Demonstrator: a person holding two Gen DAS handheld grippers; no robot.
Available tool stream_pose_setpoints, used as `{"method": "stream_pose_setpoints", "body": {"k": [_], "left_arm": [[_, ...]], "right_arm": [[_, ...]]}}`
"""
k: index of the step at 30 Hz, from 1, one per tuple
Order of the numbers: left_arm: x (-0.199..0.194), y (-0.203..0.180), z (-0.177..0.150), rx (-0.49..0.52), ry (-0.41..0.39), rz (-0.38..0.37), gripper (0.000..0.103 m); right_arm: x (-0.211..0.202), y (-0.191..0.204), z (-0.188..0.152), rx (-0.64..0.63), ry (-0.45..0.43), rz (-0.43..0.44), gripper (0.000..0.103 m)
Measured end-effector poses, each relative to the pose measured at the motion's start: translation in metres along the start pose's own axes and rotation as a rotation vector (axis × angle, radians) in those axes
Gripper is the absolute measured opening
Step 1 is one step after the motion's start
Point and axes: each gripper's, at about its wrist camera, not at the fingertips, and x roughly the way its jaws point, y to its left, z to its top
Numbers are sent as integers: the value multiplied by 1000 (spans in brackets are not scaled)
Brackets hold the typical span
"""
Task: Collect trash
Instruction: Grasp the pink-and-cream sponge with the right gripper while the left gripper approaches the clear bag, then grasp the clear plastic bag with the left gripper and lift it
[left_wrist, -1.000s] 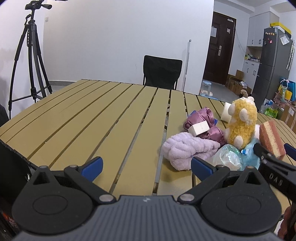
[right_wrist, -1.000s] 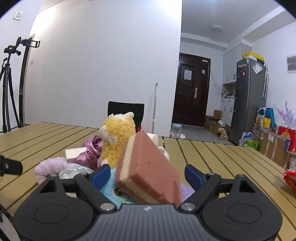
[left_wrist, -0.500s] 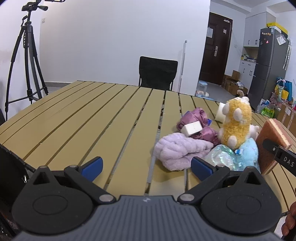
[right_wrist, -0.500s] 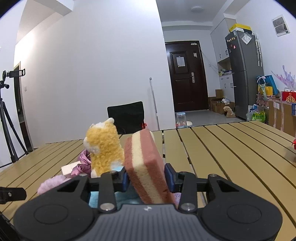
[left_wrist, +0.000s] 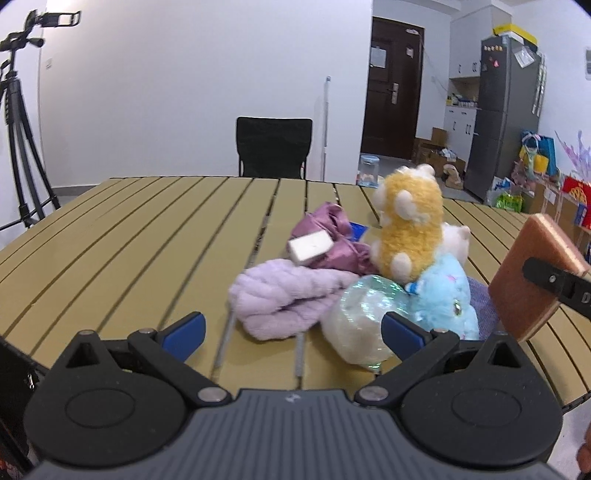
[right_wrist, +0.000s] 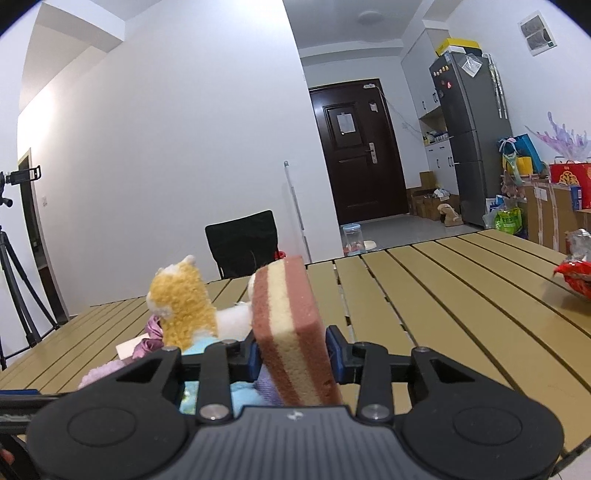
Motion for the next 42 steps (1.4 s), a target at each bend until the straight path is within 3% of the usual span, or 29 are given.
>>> {"method": "stream_pose_setpoints", "body": {"k": [12,18,23,42], "left_arm": [[25,-45,-11,161,-69,47,102],[30,-51,-17,197,-63,11,81],[32,-53,-21,217,-55,-41,49],[-10,-36,-20,156,-128,-47,45]], "right_arm": [[-11,-20,-2,15,18,-18,34],[-11,-20,-4,19,31,-17,34],[-13,-18,-4,14,31,-12,34],[-32,-20,-4,8,10,16,34]]}}
